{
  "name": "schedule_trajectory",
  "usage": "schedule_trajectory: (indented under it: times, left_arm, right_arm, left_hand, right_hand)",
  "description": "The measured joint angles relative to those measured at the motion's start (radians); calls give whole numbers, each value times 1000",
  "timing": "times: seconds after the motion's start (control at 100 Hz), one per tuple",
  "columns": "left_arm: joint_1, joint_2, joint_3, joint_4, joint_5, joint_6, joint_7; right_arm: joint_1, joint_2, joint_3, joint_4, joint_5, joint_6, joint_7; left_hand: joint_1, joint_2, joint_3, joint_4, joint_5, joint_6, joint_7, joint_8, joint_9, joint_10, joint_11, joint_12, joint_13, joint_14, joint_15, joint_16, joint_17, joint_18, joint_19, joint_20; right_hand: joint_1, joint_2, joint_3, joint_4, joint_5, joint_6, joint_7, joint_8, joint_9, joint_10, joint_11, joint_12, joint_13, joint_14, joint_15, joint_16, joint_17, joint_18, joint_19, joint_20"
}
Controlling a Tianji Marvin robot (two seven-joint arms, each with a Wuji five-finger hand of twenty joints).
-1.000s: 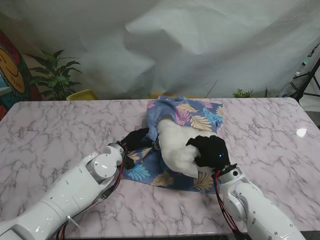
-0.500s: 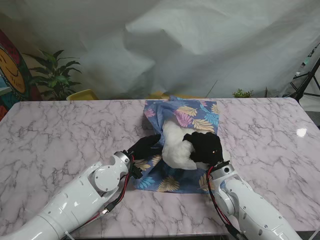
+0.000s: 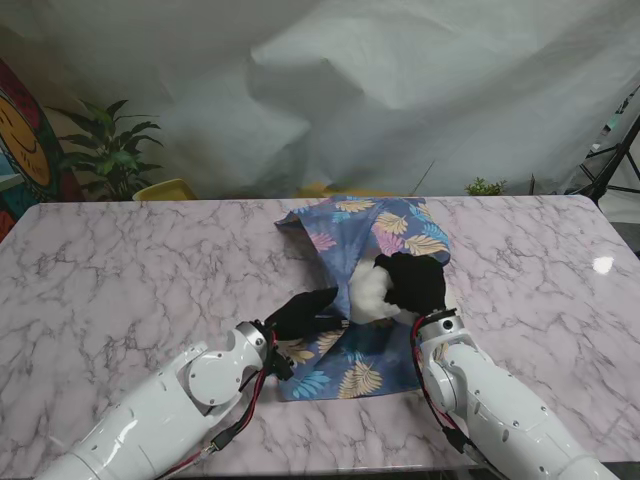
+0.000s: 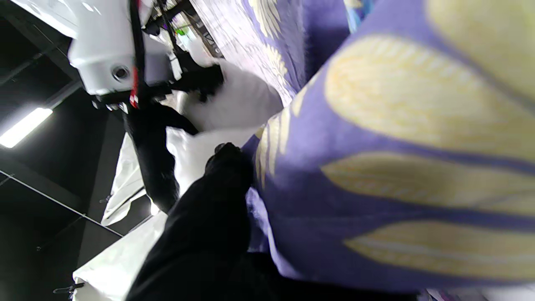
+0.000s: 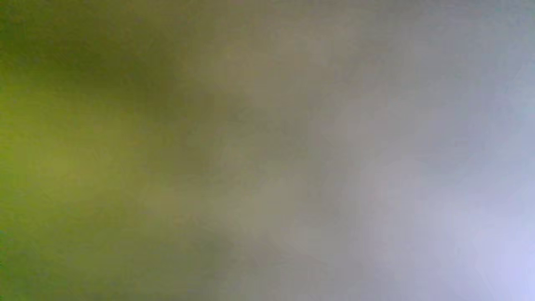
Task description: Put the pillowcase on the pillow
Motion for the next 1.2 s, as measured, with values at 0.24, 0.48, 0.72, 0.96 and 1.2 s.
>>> schedule_trajectory:
  times: [0.24,0.48,0.72,0.96,1.2]
  left_arm:
    - [11,8,13,-26,2,-25,-17]
    - [22,8,17,-35,-47,-65,-23]
    - [64,5,-12,-74,-83,-90,-17]
    - [93,4,-33,-101,-147,-78,-22]
    - [72,44,-34,-131,-138,36,-243]
  right_arm:
    - [13,-42,18,31,59,22,-91]
    - [49,-63,-18,75,81,98,-171]
    - [142,-112,-110,227,144,157,-232]
    - [172,-134,-148,304,194,101,-203]
    - [98,-72,-112,126,140,72,104]
  left_hand:
    - [0,11,-11,0,0,0,-13,0,0,0,0,1,0,-2,0,1,0,-2,0,1]
    - [0,11,-11,0,0,0,-16,8,0,0,0,11,0,-2,0,1,0,-3,0,2]
    - [0,11,-11,0,0,0,-17,12,0,0,0,11,0,-3,0,1,0,-3,0,11]
    - [0,24,-13,0,0,7,-24,13,0,-1,0,12,-1,-3,-12,-1,-5,-3,-1,11]
    - [-2,104,-140,40,-3,10,-86,-53,-56,-1,-92,-76,-161,64,-196,-80,-173,25,-121,11]
  right_hand:
    - [10,0,0,0,0,-1,0,0,0,0,0,0,0,-9,0,2,1,-8,1,24]
    - [10,0,0,0,0,-1,11,-1,0,0,0,0,0,-18,0,2,1,-20,1,24]
    - [10,0,0,0,0,-1,22,-1,0,0,0,0,0,-22,0,2,8,-27,2,28]
    - [-95,0,24,-3,-9,-2,62,-9,-2,-3,68,-3,0,-31,76,2,10,-48,75,33]
    - [-342,169,-82,100,-148,100,-75,295,-223,29,188,76,-62,-45,150,2,-72,-63,169,57]
